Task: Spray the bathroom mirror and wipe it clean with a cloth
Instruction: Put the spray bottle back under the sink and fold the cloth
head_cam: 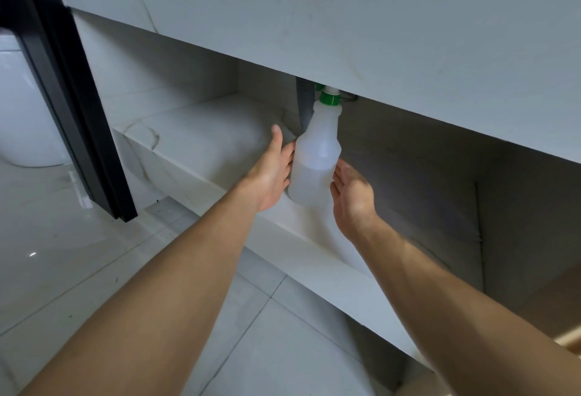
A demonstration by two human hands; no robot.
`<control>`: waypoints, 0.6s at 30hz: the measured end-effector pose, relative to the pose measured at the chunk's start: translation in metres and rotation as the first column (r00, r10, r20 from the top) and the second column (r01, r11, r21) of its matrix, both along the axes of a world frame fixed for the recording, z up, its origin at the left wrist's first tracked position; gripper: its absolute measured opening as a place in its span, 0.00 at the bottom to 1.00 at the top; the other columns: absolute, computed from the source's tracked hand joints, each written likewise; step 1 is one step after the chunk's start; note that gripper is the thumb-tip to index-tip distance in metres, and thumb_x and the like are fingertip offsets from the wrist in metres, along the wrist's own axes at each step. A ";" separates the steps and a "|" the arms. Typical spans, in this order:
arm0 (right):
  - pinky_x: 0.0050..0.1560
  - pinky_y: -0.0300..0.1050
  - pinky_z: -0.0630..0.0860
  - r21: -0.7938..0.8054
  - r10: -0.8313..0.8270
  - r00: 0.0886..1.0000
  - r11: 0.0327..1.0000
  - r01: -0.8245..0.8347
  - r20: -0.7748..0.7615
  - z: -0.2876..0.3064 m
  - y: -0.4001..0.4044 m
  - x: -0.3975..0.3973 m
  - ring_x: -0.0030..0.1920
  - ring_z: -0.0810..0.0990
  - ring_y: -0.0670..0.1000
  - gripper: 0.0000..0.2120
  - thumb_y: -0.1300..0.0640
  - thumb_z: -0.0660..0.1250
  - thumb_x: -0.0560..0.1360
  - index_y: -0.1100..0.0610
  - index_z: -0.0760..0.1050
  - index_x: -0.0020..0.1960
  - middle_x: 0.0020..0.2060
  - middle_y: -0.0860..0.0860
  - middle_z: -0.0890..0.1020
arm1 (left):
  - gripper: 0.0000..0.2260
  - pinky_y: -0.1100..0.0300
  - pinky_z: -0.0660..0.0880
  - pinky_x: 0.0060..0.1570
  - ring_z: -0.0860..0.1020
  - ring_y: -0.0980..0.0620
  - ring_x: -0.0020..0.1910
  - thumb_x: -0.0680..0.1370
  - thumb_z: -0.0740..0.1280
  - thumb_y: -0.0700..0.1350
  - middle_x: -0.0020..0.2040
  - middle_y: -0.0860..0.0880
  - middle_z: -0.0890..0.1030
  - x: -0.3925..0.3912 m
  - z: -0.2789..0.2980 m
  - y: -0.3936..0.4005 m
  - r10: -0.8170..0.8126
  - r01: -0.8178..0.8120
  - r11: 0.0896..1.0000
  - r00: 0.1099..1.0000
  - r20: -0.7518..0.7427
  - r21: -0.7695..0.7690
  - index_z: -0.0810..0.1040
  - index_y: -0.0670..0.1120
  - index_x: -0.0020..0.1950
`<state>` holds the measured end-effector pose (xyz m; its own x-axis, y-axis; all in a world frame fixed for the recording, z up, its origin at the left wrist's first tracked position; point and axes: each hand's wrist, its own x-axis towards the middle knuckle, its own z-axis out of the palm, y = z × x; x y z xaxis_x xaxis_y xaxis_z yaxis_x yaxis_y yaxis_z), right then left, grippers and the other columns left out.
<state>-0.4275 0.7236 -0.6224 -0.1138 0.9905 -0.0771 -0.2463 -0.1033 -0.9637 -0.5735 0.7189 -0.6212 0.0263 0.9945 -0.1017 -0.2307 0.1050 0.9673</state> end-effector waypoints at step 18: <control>0.75 0.49 0.67 -0.134 -0.262 0.948 0.961 0.240 -0.182 0.010 -0.025 -0.005 0.70 0.74 0.51 0.19 0.59 0.55 0.84 0.61 0.70 0.73 0.70 0.54 0.76 | 0.35 0.51 0.45 0.80 0.51 0.55 0.81 0.80 0.37 0.69 0.82 0.53 0.55 -0.011 0.011 -0.024 0.131 -0.131 0.991 0.991 -0.026 0.004 0.54 0.53 0.82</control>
<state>-0.4323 0.6987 -0.6120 0.1137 0.9757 -0.1870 -0.4609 -0.1150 -0.8800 -0.5847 0.6944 -0.6106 -0.1068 0.9894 -0.0985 -0.2169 0.0735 0.9734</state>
